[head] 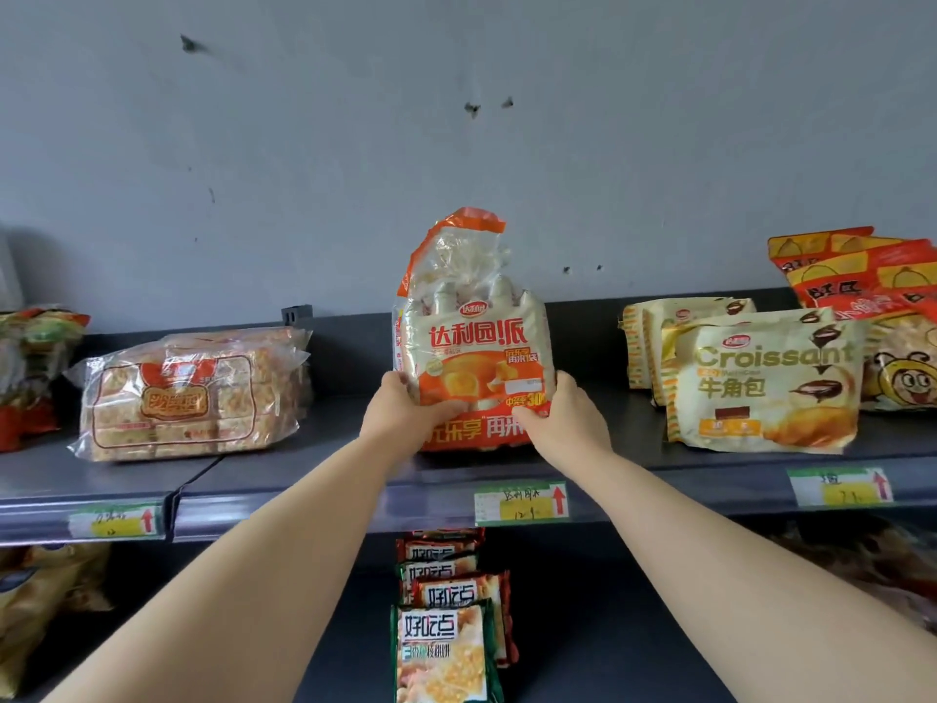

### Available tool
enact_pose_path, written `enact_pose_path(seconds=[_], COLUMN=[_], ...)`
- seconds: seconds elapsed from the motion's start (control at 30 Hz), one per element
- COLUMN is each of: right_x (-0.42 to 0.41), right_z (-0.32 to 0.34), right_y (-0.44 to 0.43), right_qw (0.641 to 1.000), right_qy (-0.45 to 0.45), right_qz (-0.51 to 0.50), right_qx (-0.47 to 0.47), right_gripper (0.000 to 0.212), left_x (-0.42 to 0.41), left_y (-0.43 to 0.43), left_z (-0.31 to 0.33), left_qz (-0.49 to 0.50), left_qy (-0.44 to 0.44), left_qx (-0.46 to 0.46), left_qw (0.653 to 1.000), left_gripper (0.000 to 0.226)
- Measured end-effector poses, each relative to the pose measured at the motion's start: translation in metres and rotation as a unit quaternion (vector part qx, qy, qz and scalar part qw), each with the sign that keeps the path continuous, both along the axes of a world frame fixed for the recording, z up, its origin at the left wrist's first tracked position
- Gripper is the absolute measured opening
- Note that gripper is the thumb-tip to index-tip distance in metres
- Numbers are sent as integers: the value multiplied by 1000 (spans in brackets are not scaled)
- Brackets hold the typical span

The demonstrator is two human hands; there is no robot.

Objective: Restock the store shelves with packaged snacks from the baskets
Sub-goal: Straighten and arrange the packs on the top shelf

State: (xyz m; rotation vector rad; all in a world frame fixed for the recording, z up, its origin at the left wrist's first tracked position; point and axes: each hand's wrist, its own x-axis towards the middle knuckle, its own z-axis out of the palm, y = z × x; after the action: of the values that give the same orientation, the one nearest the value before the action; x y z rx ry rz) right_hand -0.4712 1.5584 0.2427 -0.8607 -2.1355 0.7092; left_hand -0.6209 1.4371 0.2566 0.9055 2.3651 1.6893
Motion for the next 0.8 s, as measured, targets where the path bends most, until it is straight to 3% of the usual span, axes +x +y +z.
enact_pose_path(seconds=[0.27,0.33,0.47,0.67,0.8], right_x=[-18,-24,-31,-39,-43], right_z=[-3,-1,1,4,-1], right_y=[4,6,11,15,18], right_qw=[993,993,967,939,943], right_qy=[-2,-4,49,77,65], right_qz=[101,113,189,248,238], right_qx=[63,21,-163,-226,-224], right_gripper=[80,82,79,90,120], left_x=[-44,-44,-43,-42,-44], left_y=[-23,-18,-7,0,-3], left_z=[3,1,-2,-1,-6], left_qz=[-35,-44,-48,-82,-110], left_qy=[-131,-161,-168,-154,-170], left_qx=[52,69,107,125,138], left_qw=[989,984,979,977,970], left_gripper=[83,86,86,99,107])
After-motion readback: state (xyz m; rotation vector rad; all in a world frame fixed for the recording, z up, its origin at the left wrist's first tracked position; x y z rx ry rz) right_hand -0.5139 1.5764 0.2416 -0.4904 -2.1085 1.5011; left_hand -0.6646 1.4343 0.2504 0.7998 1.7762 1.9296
